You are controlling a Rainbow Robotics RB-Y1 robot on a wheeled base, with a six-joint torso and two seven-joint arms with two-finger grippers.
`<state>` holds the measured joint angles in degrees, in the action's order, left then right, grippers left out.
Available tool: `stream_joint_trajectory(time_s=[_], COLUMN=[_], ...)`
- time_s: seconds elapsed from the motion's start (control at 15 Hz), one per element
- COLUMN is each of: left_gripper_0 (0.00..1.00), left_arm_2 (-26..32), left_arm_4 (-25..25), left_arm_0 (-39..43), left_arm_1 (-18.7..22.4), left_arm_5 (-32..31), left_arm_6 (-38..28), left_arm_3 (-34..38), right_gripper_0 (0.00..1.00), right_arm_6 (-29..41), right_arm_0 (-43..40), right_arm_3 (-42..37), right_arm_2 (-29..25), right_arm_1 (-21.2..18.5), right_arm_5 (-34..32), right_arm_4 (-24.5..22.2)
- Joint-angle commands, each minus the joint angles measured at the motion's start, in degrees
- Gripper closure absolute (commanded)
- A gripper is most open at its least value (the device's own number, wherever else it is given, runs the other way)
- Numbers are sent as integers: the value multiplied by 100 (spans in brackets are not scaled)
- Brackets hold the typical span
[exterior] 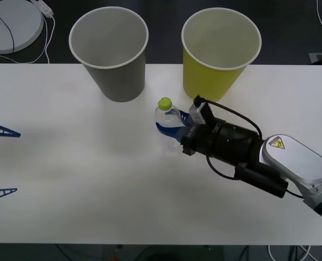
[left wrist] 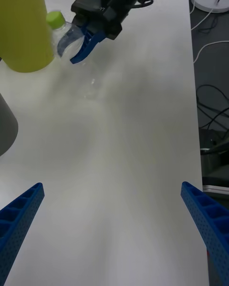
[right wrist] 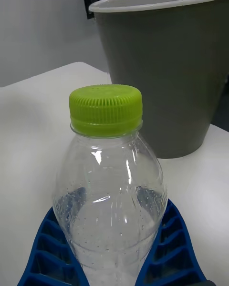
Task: Put the can into the green bin and the plastic bottle into the gray bin
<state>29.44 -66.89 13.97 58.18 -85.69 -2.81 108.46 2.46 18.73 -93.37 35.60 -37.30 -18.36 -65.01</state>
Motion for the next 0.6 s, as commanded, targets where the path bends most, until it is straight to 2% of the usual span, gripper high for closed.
stream_joint_trajectory(time_s=[0.07,0.6], left_gripper_0=[0,0], left_arm_2=[0,0], left_arm_4=[0,0], left_arm_0=[0,0], left_arm_1=[0,0], left_arm_5=[0,0], left_arm_6=[0,0], left_arm_3=[0,0], right_gripper_0=[100,100], right_arm_6=[-8,106], right_arm_0=[-18,-168], right_arm_3=[-252,-1262], right_arm_2=[0,0], right_arm_1=[-252,-1254], right_arm_5=[-10,148], right_arm_4=[295,1341])
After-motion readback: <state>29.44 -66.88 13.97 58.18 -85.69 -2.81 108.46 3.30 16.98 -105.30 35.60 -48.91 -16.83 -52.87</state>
